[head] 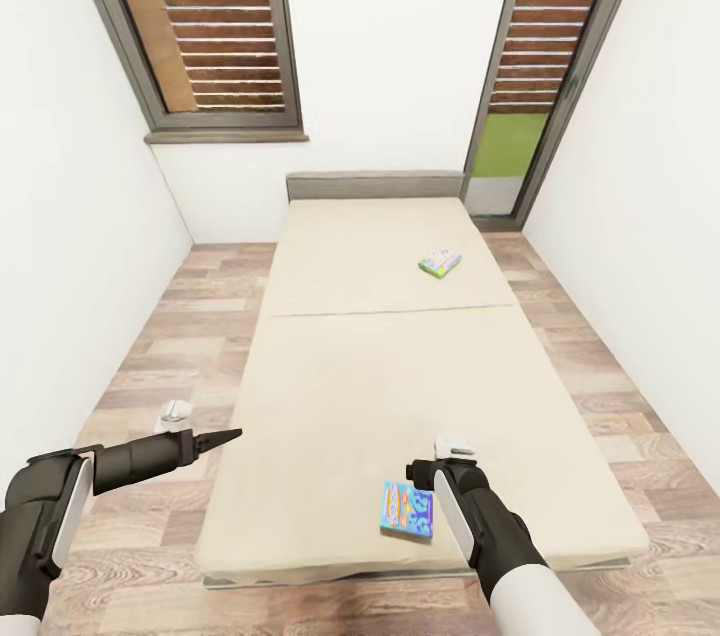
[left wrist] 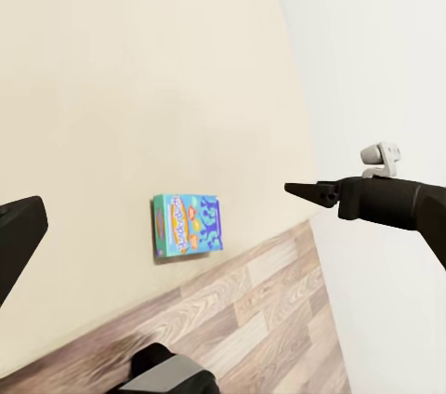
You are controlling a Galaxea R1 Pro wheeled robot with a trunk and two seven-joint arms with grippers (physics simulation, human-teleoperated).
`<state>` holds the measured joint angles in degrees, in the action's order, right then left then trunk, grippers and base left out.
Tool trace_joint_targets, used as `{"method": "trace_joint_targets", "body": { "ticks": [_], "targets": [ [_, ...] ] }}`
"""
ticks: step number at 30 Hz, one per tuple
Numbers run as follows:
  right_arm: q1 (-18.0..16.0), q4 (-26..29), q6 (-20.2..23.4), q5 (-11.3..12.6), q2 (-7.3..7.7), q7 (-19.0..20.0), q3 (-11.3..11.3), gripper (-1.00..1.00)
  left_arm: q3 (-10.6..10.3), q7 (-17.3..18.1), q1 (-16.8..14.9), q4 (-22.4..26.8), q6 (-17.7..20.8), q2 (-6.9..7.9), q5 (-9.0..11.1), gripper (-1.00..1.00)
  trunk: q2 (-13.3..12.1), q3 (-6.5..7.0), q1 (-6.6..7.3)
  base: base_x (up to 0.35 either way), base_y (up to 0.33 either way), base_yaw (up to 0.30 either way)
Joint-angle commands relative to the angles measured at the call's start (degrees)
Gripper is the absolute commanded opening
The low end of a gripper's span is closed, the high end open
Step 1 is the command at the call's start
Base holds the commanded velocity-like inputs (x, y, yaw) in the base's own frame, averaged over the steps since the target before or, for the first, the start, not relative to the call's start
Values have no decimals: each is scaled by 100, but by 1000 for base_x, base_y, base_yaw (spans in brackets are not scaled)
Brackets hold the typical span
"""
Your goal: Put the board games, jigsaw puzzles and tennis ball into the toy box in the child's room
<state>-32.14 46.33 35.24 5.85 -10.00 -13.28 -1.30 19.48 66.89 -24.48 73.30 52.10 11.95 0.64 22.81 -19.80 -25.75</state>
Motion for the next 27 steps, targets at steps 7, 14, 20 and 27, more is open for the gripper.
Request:
{"method": "trace_joint_targets", "body": {
  "ticks": [7, 14, 20, 27],
  "targets": [
    [-3, 11, 0, 61, 0, -55, -11, 100, 11, 21, -4, 5, 62, 8, 12, 100, 11, -75, -3, 0, 0, 0],
    [-167, 94, -78, 68, 0, -59, -12, 100, -17, 25, -4, 13, 65, -6, 15, 100, 11, -140, -3, 0, 0, 0],
    [-245, 147, -106, 65, 24, -51, 2, 100, -20, 18, -4, 19, 57, -21, 10, 100, 11, -196, -3, 0, 0, 0],
    [-249, 287, -72, 57, 31, -45, -6, 100, -48, 13, -4, 24, 55, -34, 3, 100, 11, -262, -3, 0, 0, 0]
  ]
}}
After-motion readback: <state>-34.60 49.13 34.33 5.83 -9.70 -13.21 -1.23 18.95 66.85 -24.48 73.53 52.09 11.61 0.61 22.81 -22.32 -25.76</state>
